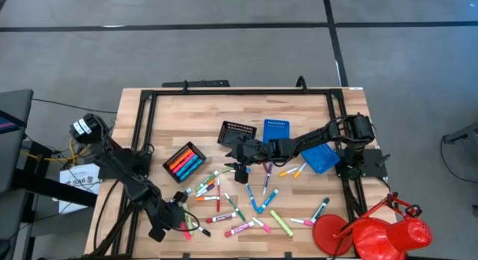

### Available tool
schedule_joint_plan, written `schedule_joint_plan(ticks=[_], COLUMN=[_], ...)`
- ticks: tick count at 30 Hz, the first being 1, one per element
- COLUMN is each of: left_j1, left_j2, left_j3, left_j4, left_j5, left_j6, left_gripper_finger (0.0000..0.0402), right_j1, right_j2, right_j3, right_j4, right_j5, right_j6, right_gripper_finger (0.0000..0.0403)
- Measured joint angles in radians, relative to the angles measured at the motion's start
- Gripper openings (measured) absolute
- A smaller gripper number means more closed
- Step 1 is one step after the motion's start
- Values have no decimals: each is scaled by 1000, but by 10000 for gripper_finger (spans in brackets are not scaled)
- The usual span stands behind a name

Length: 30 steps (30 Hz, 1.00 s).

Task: Pick & Place Markers
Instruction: Put the pink highlighter into the left black bin

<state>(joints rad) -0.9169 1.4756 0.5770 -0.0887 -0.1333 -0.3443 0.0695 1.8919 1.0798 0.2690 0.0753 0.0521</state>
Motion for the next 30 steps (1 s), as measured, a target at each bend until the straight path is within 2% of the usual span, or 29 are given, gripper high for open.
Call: schedule_joint_plan(ticks=[6, 11, 13, 18, 22, 26, 28, 30], left_j1=[-1, -1, 0, 0, 24, 111, 173, 235], left_j2=[86, 55, 14, -131, -279, -417, -474, -520], left_j3=[5, 0, -5, -3, -2, -2, -23, -68], left_j4=[11, 4, -18, -7, -71, -251, -303, -314], left_j5=[-19, -47, -77, -179, -428, -612, -622, -590], left_j6=[0, 0, -1, 31, 62, -80, -193, -308], left_gripper_finger=[120, 78, 61, 61, 81, 92, 88, 82], right_j1=[0, 0, 0, 0, 0, 1, 1, 2], right_j2=[0, 0, 0, 0, 0, 0, 0, 0], right_j3=[0, 0, 0, 0, 0, 0, 0, 0], right_j4=[0, 0, 0, 1, 1, 1, 2, 3], right_j5=[0, 0, 0, 0, 0, 0, 0, 0], right_j6=[0, 0, 0, 0, 0, 0, 0, 1], right_gripper_finger=[155, 155, 155, 155, 155, 155, 155, 155])
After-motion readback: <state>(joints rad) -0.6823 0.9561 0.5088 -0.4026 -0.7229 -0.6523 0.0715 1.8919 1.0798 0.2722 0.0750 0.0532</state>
